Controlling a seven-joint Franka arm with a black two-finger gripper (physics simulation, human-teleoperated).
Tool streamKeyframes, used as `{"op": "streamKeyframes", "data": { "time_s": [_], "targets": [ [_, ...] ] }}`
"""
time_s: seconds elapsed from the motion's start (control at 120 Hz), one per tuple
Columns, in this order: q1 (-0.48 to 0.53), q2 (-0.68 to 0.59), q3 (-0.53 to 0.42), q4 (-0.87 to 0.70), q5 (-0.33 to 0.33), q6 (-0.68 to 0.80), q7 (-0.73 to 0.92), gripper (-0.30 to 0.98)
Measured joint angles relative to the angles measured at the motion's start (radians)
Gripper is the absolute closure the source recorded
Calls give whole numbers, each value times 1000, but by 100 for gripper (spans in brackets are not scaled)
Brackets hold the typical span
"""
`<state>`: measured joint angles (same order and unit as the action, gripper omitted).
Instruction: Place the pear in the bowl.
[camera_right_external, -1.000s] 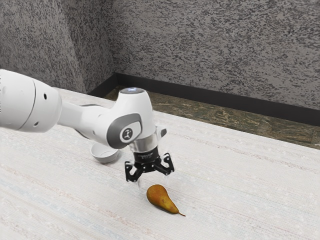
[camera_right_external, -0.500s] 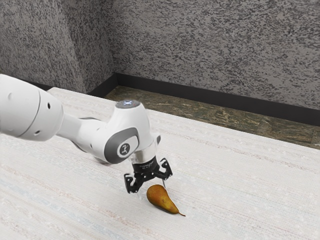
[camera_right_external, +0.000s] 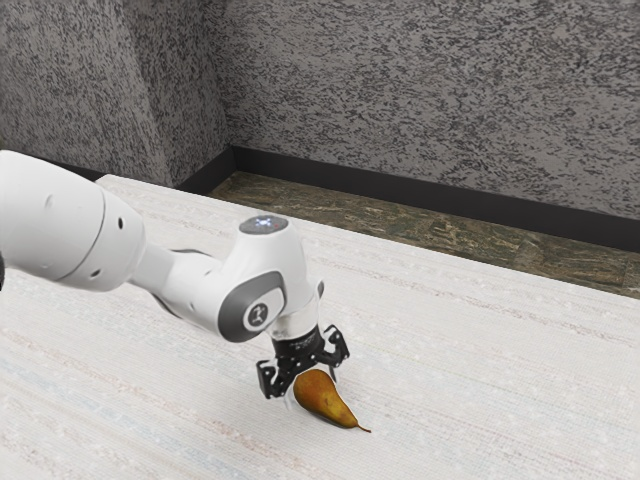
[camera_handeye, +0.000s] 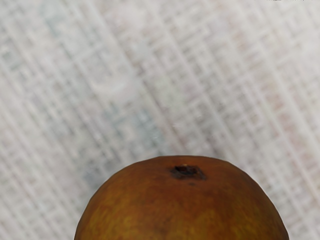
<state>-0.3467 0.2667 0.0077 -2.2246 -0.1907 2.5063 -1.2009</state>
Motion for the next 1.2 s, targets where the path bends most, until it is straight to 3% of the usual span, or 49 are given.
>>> {"op": "streamKeyframes", "data": {
  "time_s": [0.308,0.658,0.9,1.008,1.2],
  "targets": [
    [0,21,-2,11,2,18,-28,11],
    [0,3,-15,20,12,19,-49,45],
    [6,-73,-14,34,23,-38,-73,77],
    [12,-106,1,39,30,-70,-84,80],
    [16,-133,71,63,32,-132,-97,72]
  ]
}}
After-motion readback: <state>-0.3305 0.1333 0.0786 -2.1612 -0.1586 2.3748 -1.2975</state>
